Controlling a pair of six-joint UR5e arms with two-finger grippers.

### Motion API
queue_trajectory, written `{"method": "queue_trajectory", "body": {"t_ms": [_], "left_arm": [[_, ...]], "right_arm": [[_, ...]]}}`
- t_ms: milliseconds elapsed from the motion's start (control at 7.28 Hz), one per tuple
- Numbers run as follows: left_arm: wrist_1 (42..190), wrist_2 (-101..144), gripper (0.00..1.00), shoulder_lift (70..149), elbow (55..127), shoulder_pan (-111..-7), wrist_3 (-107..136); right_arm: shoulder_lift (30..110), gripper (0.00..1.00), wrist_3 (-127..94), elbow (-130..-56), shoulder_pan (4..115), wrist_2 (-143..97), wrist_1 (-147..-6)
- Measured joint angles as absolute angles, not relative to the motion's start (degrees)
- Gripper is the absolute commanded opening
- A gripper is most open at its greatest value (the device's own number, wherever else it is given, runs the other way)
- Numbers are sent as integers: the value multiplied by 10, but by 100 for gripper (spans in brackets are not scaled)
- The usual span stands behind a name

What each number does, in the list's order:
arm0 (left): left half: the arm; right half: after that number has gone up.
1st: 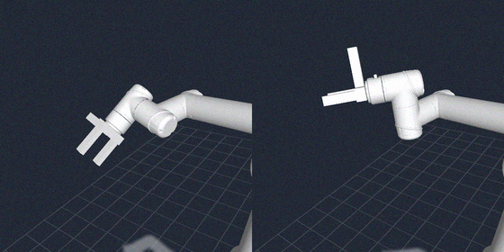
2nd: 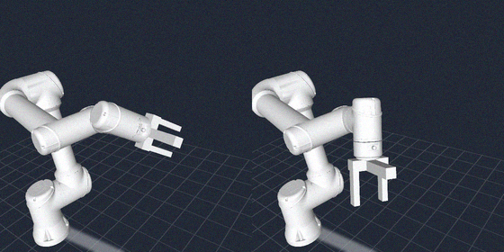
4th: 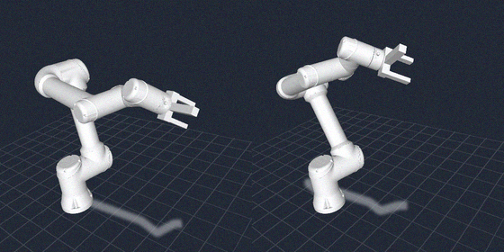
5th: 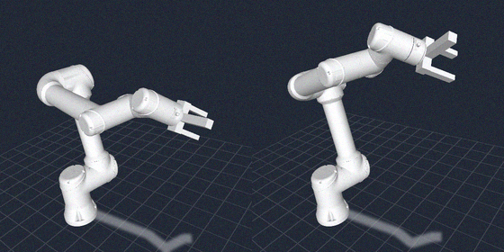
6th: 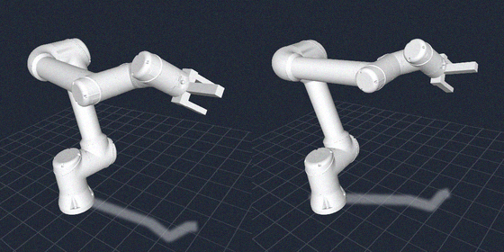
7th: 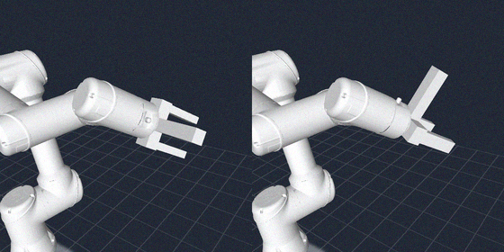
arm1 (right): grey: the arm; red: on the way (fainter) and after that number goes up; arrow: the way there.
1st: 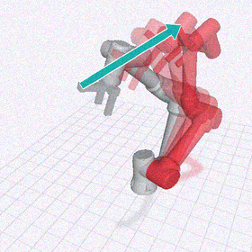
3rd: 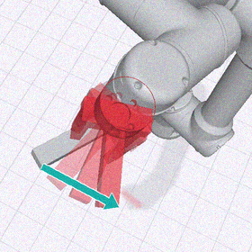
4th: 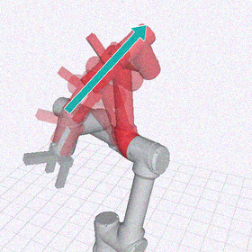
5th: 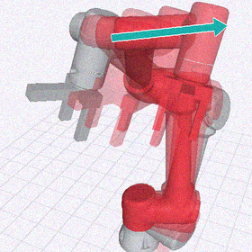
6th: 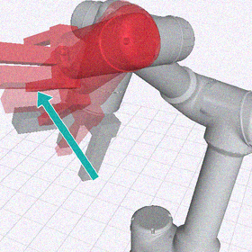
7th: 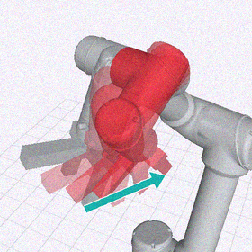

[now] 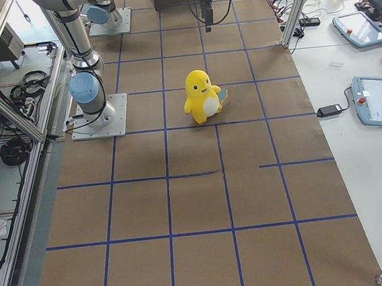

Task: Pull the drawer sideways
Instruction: 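Pull the drawer outward by its handle with the left gripper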

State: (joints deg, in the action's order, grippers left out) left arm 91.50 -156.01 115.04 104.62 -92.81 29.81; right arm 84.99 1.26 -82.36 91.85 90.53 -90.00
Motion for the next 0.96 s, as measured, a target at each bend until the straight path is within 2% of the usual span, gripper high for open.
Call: {"method": "queue_trajectory", "body": {"t_ms": [962], "left_arm": [[915, -1558, 28, 1156, 1038, -932, 298]], "right_arm": [[850, 100, 12, -824, 918, 905, -900]]}}
